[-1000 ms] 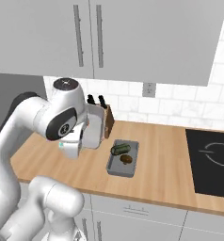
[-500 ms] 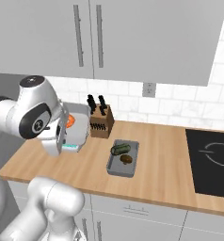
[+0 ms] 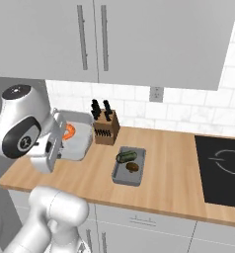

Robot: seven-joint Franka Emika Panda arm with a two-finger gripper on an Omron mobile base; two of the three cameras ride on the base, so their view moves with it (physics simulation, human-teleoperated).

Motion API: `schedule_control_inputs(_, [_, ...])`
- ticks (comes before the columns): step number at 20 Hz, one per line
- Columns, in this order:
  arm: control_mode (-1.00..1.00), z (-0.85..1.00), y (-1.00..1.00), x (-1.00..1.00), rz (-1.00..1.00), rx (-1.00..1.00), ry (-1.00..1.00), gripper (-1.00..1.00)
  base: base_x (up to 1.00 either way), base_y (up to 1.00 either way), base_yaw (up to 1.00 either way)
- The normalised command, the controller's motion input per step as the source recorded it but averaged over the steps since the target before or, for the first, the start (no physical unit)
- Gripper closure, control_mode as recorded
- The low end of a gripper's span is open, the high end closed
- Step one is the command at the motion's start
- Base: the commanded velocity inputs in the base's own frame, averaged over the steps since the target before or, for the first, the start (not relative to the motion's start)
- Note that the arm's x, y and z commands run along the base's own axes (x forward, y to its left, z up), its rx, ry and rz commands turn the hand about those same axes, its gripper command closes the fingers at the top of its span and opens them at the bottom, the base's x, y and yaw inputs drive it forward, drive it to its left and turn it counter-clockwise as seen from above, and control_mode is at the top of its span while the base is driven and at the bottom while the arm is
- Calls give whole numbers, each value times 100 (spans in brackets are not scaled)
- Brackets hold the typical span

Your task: Take the meat container that has the shrimp and place it on the second highest rack of the freezer. Then take the vegetable container that has the mushroom and cucumber and place it on the highest rack of the freezer.

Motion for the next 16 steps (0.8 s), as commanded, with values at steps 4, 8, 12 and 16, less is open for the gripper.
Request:
schedule_control_inputs(4, [100,0,0,0,0,0,0,100,-97,24,0])
schedule_control_inputs(8, [100,0,0,0,0,0,0,100,-93,61,11])
schedule_control_inputs(12, [100,0,0,0,0,0,0,100,-43,89,26])
schedule_control_inputs(16, [100,0,0,0,0,0,0,100,0,100,19])
